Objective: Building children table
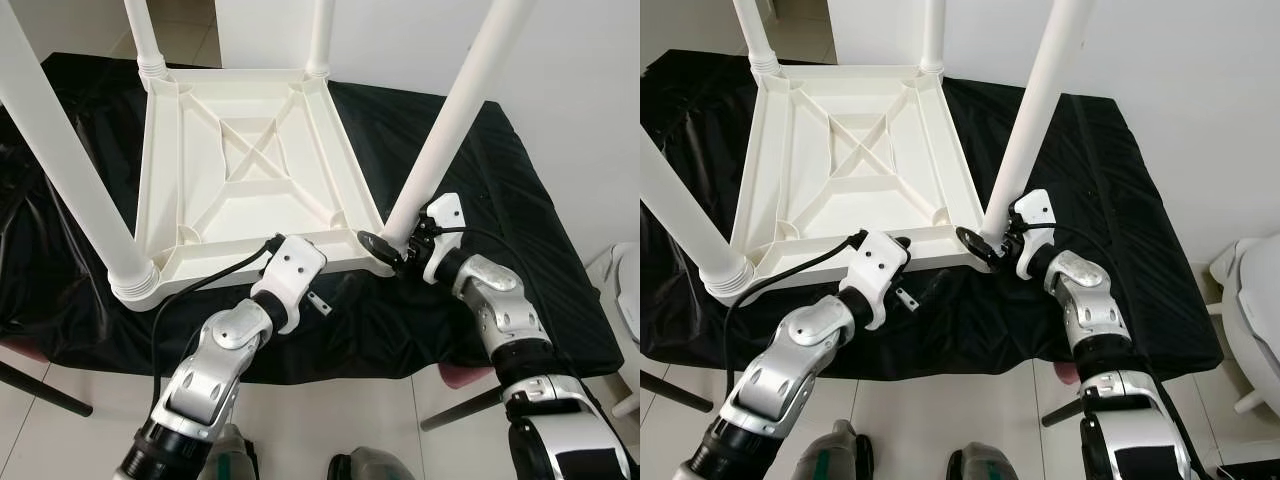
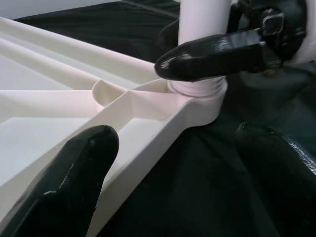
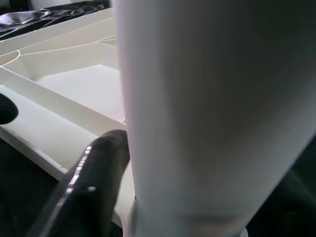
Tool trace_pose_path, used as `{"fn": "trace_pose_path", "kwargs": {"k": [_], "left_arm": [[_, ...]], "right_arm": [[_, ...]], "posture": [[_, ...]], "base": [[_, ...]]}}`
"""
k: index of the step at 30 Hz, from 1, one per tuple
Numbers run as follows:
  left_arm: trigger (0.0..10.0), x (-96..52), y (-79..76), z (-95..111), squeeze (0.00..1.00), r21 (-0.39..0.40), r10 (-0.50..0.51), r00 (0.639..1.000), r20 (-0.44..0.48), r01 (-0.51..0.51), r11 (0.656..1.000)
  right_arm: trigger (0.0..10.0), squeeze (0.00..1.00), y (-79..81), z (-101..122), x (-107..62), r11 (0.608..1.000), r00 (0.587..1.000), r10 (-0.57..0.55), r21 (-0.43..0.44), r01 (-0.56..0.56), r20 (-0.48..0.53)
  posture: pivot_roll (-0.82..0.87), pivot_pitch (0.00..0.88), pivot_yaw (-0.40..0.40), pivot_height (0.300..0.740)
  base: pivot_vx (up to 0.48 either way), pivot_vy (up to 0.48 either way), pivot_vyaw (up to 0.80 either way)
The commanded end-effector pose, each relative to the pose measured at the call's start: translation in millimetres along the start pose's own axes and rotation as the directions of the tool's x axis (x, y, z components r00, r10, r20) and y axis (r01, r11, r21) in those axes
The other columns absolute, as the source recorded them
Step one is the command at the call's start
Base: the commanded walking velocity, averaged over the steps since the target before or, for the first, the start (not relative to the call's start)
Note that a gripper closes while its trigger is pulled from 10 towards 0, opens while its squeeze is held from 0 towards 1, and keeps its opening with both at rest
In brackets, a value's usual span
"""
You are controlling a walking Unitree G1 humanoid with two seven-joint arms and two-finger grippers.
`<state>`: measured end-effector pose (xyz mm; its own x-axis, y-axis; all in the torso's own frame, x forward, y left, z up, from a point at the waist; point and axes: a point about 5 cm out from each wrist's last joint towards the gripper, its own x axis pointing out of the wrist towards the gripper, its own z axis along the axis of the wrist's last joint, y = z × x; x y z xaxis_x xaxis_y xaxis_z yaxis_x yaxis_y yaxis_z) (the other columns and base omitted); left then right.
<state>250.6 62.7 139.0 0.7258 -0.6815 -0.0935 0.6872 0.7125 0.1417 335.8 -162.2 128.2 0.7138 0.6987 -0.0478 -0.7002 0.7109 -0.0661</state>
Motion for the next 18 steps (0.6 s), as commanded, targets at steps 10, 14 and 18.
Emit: {"fn": "trace_pose_path", "kwargs": {"k": [10, 14, 18], "left_arm": [[10.0, -7.2, -4.7, 3, 0.00, -0.012, -0.061, 0.998, -0.011, 0.061, 0.998], [10.0, -8.2, -4.7, 3, 0.00, -0.021, -0.060, 0.998, -0.010, 0.060, 0.998], [10.0, -7.6, -5.1, 3, 0.00, -0.034, -0.056, 0.998, -0.012, 0.056, 0.998]], "right_arm": [[0.0, 0.00, -5.7, -4, 1.5, 0.998, 0.998, -0.060, 0.029, 0.059, 0.026], [0.0, 0.00, -1.4, -7, 3.9, 0.991, 0.992, -0.124, 0.043, 0.123, 0.019], [10.0, 0.00, 13.6, -8, 8.4, 0.976, 0.978, -0.205, 0.088, 0.201, 0.035]], "posture": [[-0.01, 0.004, -0.066, 0.740], [-0.01, 0.009, -0.067, 0.740], [-0.02, 0.015, -0.065, 0.740]], "base": [[0.000, 0.000, 0.00], [0.000, 0.000, 0.00], [0.000, 0.000, 0.00]]}}
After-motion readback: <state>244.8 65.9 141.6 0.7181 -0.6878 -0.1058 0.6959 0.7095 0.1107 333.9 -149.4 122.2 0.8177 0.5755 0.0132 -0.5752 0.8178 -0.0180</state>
